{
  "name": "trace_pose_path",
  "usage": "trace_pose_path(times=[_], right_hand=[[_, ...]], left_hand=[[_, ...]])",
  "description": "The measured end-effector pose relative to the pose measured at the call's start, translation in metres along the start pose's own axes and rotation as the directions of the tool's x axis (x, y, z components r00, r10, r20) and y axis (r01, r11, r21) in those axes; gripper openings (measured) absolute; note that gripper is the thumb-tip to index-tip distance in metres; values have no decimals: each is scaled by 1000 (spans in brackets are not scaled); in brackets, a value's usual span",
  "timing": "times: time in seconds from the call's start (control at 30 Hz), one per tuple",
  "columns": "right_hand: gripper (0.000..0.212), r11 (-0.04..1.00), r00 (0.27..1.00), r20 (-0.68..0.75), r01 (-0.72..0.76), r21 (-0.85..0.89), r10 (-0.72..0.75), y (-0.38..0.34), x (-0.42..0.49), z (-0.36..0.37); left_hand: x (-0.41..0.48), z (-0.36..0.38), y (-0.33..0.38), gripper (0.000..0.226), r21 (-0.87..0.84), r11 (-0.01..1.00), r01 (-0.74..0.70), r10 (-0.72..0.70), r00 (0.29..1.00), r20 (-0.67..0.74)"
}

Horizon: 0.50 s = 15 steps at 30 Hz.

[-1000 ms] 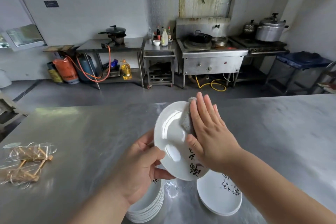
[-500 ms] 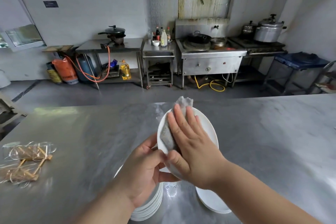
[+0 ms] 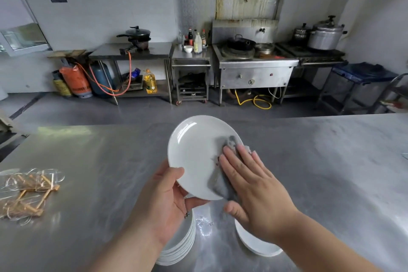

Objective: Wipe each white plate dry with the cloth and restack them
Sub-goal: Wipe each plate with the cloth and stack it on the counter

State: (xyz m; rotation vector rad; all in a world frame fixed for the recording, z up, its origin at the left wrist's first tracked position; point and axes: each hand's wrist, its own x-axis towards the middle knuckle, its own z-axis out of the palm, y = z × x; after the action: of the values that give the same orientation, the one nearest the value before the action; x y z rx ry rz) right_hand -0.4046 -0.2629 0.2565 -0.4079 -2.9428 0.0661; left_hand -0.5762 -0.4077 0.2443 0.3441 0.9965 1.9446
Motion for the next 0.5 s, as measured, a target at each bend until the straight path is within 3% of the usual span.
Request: trace_pose_path(times=[0.1, 0.2, 0.27, 0.4, 0.5], right_hand=[[104, 994, 997, -32, -65, 90, 68, -18, 3, 6], [98, 977, 995, -82, 72, 201, -57, -37, 0, 18], [97, 976, 994, -86, 84, 198, -68, -27, 0, 18], [107, 982, 988, 19, -156, 104, 155, 10, 6, 9], [107, 941, 961, -28, -263, 212, 275, -3, 12, 10]], left_hand=[[4, 12, 0, 39, 28, 998, -48, 47, 999, 12], [11, 21, 1, 39, 31, 995, -96, 97, 994, -45], [12, 22, 1, 42, 18, 996, -86, 87, 995, -53], [9, 21, -3, 44, 22, 999, -24, 25, 999, -26], [10, 29, -6, 43, 2, 1000, -24, 24, 1000, -6]])
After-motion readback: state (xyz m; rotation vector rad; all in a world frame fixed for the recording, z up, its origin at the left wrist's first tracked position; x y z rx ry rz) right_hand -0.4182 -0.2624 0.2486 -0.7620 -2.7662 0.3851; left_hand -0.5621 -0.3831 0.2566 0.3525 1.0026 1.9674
